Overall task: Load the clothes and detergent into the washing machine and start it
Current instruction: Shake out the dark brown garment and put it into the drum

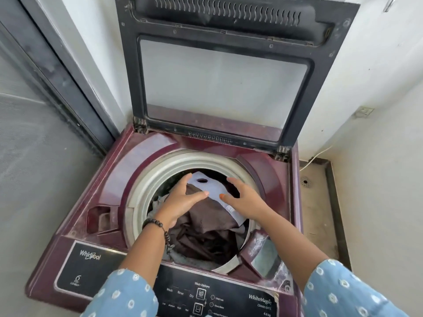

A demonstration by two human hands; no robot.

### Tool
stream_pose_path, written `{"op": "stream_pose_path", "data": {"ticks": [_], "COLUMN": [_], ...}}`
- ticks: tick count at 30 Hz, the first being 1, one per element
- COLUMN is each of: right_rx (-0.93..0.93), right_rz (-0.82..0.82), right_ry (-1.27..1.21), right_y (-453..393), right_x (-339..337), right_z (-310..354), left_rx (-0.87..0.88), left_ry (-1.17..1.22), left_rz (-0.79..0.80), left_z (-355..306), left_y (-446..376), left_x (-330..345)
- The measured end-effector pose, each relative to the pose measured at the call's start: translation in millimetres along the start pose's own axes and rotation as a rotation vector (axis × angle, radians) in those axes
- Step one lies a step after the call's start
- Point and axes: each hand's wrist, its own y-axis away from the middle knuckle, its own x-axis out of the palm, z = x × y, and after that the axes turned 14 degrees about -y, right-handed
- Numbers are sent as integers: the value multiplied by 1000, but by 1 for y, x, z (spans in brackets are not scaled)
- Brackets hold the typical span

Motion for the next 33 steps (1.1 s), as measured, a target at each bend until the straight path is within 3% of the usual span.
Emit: {"op": "stream_pose_path", "data": {"ticks": [7,12,14,22,26,33], "right_rx": [-38,-43,-50,-24,5,-49], "right_rz": [31,28,26,-10,-38,-46], "right_ry": [105,137,161,110,48,95], "right_y": [3,3,2,-1,-2,1], "right_x": [15,15,14,1,1,3], "right_z": [-10,-19,-23,-45,-48,-39], "left_rx": [32,-106,-117,56,153,173], "left_ry": [-286,-504,-554,-418,-353,-534], "left_rz": [89,363,391,137,-67,16], "left_z": [15,25,20,19,19,17], "left_y": [-7,-24,-33,-69,-70,-55], "left_x": [12,21,30,51,46,46]}}
